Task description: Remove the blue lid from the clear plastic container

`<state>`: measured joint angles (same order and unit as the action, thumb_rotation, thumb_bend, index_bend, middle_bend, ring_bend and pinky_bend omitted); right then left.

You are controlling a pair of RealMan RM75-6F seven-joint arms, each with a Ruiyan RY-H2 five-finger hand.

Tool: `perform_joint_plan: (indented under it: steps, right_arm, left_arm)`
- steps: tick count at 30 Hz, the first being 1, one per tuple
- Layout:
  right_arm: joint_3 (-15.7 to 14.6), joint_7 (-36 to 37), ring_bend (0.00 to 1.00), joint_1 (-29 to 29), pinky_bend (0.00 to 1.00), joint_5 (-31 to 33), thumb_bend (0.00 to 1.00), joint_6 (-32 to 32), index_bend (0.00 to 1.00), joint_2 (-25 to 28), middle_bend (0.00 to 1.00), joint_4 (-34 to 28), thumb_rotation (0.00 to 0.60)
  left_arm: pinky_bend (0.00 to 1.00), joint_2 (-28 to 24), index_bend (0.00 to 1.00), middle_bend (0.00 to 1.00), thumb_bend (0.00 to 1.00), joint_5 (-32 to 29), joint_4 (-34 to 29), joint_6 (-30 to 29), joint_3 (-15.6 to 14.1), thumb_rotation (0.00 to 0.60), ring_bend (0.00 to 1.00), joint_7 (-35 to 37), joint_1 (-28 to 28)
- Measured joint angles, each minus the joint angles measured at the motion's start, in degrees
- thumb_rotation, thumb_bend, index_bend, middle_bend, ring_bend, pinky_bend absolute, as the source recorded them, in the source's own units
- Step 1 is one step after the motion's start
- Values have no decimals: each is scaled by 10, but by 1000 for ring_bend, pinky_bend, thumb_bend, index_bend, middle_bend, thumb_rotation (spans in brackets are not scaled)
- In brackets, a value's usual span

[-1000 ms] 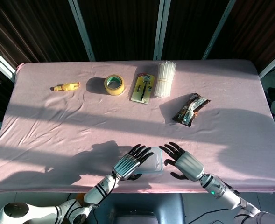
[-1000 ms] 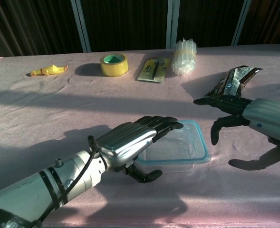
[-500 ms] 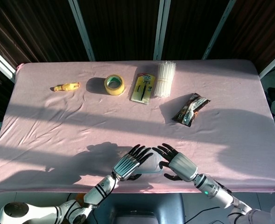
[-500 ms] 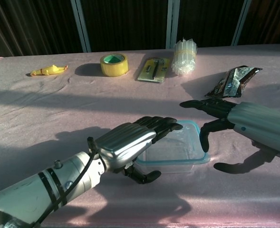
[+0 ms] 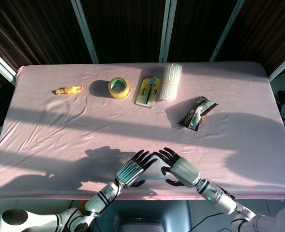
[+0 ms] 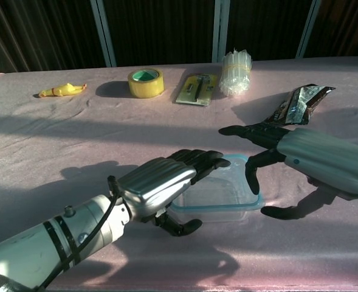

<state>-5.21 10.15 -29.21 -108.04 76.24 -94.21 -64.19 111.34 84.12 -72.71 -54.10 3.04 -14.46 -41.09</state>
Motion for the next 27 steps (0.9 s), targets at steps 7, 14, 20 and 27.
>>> perform_joint_plan:
  steps: [7, 14, 20, 27]
  right_arm:
    - [-1, 6, 0, -4, 0, 7, 390, 2, 691, -5, 80, -2, 600]
    - [-3, 3, 0, -8, 0, 10, 393, 3, 701, -8, 81, -10, 600]
    - [-2, -2, 0, -11, 0, 14, 394, 4, 702, -9, 81, -14, 600]
    - [2, -8, 0, -12, 0, 20, 399, 10, 702, -5, 84, -19, 600]
  left_arm:
    - [0, -1, 0, 0, 323, -2, -2, 1, -2, 600, 0, -2, -1]
    - [0, -1, 0, 0, 323, -1, -4, -2, -5, 600, 0, -3, 0]
    - [0, -1, 0, 0, 322, 3, -3, -5, -9, 600, 0, -4, 2]
    - [0, -1, 0, 0, 322, 7, -2, -8, -14, 600, 0, -5, 3]
